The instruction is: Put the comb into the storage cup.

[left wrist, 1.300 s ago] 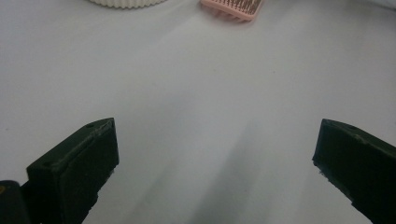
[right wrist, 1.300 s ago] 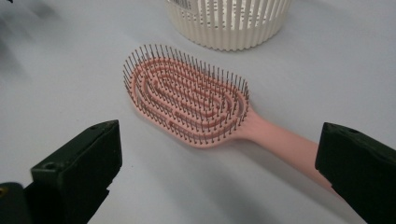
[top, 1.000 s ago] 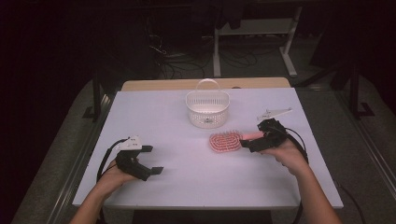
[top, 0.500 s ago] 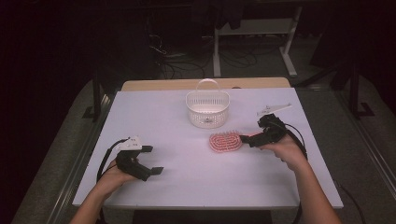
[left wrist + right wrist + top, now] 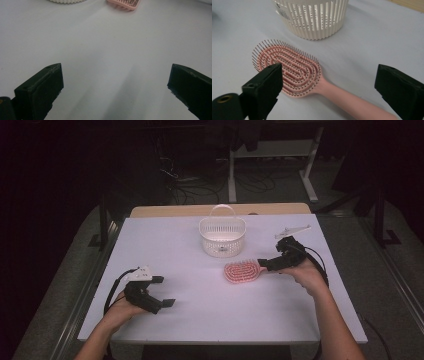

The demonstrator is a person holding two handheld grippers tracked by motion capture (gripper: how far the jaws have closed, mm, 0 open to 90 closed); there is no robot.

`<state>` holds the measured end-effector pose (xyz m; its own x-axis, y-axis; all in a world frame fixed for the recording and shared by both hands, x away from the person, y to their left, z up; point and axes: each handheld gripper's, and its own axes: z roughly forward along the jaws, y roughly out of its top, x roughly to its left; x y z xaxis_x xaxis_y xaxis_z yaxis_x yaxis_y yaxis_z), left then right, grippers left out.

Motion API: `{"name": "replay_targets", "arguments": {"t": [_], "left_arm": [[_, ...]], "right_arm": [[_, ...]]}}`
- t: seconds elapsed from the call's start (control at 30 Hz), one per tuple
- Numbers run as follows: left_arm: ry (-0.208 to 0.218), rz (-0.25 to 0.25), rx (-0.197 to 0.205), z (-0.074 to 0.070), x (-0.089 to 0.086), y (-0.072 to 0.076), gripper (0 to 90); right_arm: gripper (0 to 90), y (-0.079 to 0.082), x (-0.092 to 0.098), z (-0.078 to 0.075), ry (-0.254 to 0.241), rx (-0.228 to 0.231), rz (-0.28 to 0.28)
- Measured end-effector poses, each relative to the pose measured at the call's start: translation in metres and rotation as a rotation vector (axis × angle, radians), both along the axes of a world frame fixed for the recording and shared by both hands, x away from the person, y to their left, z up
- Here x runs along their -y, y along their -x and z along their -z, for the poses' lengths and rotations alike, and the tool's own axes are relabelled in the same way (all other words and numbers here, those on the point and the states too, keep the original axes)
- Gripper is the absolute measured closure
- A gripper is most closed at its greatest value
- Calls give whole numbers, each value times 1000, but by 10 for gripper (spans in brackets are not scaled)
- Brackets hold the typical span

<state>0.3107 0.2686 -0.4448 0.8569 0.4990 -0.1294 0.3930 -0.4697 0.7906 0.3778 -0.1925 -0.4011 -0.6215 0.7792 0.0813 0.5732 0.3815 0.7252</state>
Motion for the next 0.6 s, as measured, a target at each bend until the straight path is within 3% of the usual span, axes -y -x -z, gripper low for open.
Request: {"name": "replay_targets", "arguments": {"t": [0.4, 0.6], "left_arm": [[1, 0, 1, 0, 0, 0, 0], [-1, 1, 3, 0, 0, 0, 0]], "right_arm": [[242, -15, 7, -4, 17, 7, 32], [368, -19, 10, 2, 61, 9, 46]]}}
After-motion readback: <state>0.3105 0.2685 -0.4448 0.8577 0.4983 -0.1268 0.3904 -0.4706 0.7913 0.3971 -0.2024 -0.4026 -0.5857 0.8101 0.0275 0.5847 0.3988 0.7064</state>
